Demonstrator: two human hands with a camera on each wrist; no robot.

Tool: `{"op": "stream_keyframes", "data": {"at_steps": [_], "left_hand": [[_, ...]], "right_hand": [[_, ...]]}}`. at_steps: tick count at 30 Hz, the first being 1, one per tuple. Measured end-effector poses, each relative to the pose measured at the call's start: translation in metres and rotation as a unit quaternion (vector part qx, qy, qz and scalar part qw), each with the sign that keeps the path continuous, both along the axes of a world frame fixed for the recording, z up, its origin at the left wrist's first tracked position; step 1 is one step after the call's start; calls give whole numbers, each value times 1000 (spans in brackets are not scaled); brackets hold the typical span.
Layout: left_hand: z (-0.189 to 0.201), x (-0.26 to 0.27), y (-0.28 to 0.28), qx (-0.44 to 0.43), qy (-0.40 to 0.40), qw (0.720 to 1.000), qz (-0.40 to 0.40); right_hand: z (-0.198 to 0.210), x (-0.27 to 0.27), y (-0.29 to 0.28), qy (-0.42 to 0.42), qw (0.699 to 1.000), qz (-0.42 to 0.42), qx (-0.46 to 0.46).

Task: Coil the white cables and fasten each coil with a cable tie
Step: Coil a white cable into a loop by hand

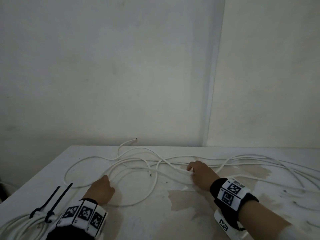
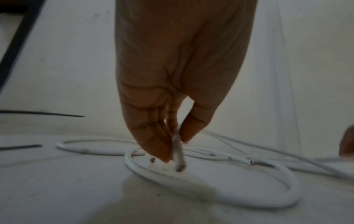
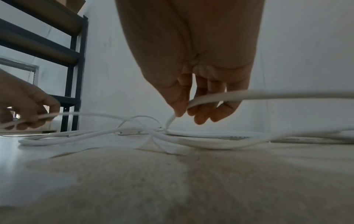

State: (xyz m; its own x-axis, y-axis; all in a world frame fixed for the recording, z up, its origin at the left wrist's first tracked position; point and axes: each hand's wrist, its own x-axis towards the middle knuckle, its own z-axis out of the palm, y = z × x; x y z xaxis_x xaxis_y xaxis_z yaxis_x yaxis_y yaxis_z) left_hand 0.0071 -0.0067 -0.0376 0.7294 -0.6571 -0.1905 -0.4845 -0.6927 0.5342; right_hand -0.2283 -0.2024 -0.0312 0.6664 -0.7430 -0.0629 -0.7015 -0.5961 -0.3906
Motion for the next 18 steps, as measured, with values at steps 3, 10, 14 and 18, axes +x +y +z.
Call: {"op": "stream_keyframes", "data": {"at_steps": [3,10,14,18], "left_hand": [[17,-12,-2,-146,87,986,7],[65,-37,0,-358,160,920,7],[82,-45,-2,-458,242,853,64],[94,-54,1,-530,285,794,89]], "right_hand": [[-2,-2,3,17,999,40,-3],[7,12,21,-13,996,82,36],[11,8,31,-139,981,74,115],[21,-10,34,-174,978,96,67]]}}
